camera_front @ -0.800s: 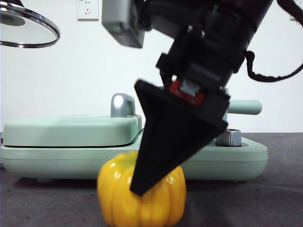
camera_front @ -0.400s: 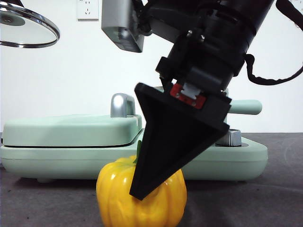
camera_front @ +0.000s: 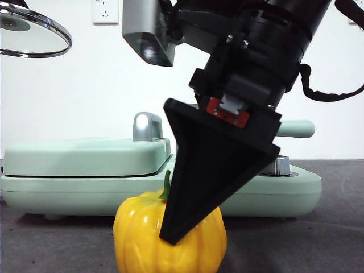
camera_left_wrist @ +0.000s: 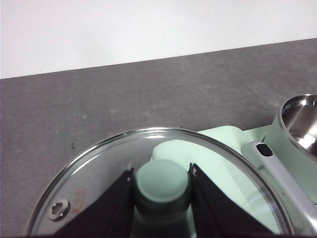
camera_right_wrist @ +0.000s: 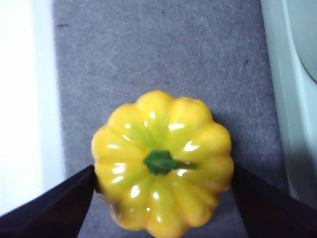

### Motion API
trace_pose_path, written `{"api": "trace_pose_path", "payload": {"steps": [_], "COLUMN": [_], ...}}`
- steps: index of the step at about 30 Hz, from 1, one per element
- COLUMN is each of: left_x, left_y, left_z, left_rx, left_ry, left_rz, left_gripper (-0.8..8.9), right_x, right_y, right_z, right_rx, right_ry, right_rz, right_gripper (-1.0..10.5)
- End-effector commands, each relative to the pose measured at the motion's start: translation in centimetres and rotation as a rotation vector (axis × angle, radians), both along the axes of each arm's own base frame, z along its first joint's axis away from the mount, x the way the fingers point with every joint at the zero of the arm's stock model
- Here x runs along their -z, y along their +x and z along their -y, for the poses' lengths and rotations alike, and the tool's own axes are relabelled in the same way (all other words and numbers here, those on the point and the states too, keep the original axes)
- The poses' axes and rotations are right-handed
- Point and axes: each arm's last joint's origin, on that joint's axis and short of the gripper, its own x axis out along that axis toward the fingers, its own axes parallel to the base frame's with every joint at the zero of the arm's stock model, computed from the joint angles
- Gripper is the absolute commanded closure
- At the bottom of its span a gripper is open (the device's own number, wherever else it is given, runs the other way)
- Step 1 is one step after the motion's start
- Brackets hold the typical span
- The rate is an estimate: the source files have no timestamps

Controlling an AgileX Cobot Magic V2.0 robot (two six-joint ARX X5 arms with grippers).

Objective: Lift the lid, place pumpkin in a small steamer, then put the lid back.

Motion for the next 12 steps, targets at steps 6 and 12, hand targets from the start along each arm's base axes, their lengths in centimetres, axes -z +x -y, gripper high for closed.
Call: {"api": "trace_pose_path", "payload": {"steps": [6,12], "left_x": [-0.9,-0.9], "left_y": [0.0,0.0], "left_z": [0.0,0.0], "left_rx": [0.003,0.005], "left_ry": [0.0,0.006], "left_rz": [0.056,0.058], "left_gripper": [8.02,8.02], "right_x": [-4.2,-9.8], "right_y": [-0.5,-0.6], "right_z": [0.2,0.8], "right_rx": [0.102,0.195], "right_ry": [0.034,0.08], "right_rz": [-0.052,-0.058], "right_gripper": [5.5,5.5]}}
